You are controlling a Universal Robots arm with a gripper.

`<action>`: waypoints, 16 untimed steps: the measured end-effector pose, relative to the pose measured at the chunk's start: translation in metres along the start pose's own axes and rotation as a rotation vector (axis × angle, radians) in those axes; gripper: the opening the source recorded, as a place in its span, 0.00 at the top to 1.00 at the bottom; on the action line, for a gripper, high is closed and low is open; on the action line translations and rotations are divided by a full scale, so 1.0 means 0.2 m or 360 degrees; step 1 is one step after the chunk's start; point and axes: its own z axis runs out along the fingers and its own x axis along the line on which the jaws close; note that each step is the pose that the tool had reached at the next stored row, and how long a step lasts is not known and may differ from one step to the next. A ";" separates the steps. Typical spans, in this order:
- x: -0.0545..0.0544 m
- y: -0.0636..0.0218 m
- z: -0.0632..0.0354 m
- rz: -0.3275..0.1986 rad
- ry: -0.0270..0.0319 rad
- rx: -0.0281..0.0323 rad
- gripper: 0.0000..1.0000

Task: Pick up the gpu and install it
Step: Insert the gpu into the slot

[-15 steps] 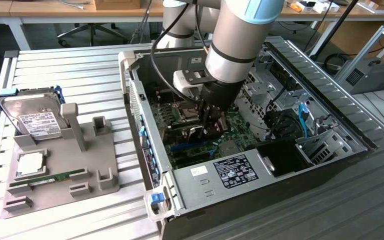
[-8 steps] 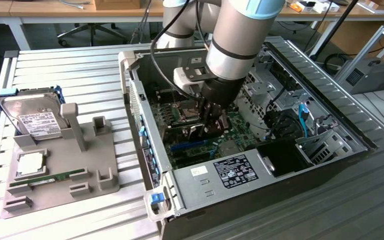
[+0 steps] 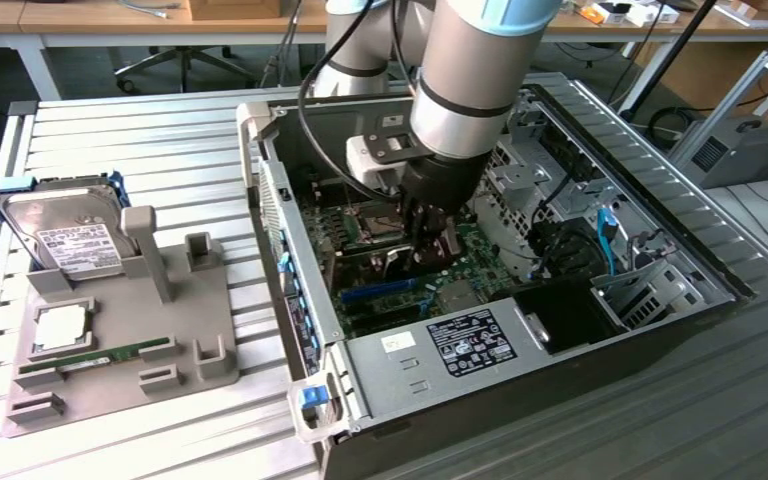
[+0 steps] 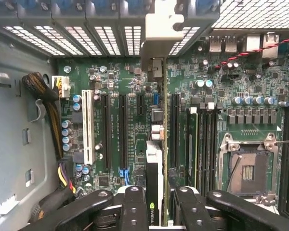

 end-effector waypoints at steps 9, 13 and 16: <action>0.00 0.004 -0.003 0.0067 0.00008 0.00018 0.73; 0.00 0.005 -0.010 0.0067 0.00014 -0.00020 0.73; 0.00 0.004 -0.011 0.0067 -0.00012 -0.00047 0.73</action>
